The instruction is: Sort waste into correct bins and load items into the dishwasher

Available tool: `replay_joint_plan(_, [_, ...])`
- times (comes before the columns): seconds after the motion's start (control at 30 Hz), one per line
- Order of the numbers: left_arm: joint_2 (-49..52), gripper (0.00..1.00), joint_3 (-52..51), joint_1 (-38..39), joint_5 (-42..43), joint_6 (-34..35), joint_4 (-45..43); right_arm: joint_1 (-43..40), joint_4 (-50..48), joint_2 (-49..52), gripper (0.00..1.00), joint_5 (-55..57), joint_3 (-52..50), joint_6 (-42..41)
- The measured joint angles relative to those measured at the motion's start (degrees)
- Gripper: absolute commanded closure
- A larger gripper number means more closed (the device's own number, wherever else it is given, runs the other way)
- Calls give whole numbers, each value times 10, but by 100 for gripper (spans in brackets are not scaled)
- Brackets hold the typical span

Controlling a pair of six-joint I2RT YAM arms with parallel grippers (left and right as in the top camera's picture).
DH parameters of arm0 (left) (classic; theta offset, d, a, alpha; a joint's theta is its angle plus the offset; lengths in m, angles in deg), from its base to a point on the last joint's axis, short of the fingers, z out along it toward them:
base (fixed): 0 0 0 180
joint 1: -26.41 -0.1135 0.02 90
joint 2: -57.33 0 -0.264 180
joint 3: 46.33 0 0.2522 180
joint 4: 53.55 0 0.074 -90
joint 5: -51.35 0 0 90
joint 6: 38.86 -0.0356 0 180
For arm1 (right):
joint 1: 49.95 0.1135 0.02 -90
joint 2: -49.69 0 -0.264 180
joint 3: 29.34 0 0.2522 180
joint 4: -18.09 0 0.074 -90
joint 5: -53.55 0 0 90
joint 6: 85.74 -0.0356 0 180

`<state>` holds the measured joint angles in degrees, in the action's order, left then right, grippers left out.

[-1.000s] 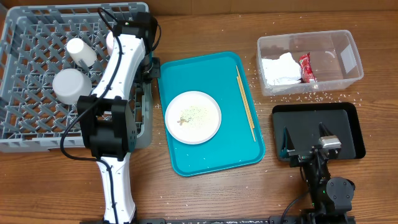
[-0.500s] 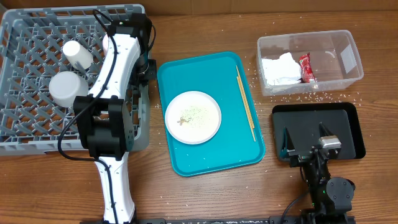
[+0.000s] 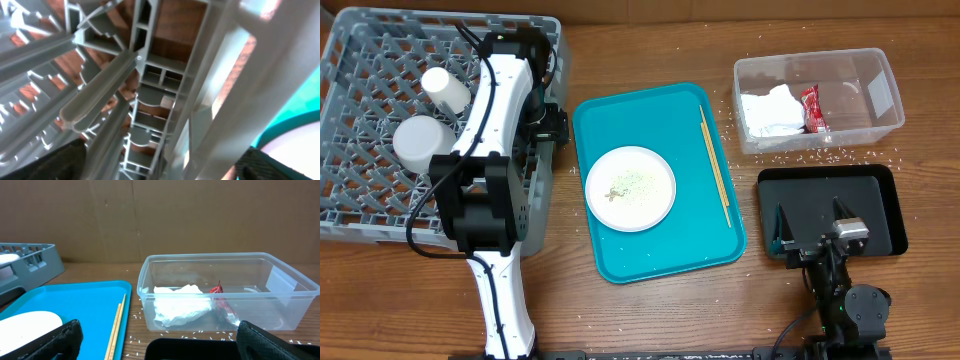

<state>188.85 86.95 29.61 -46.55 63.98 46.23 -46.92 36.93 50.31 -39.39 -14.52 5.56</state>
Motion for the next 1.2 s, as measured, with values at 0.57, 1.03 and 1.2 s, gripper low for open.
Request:
replay_joint_plan(0.57, [-100,38,214,-3,59,7,-18,0,-21,0,0,-3,0,0])
replay_joint_plan(1.03, [-28,90,223,-3,138,-77,-77,0,-225,0,0,-212,0,-11])
replay_joint_plan(1.2, [-9,49,221,-4,153,-69,-97,0,-285,0,0,-218,8,-46])
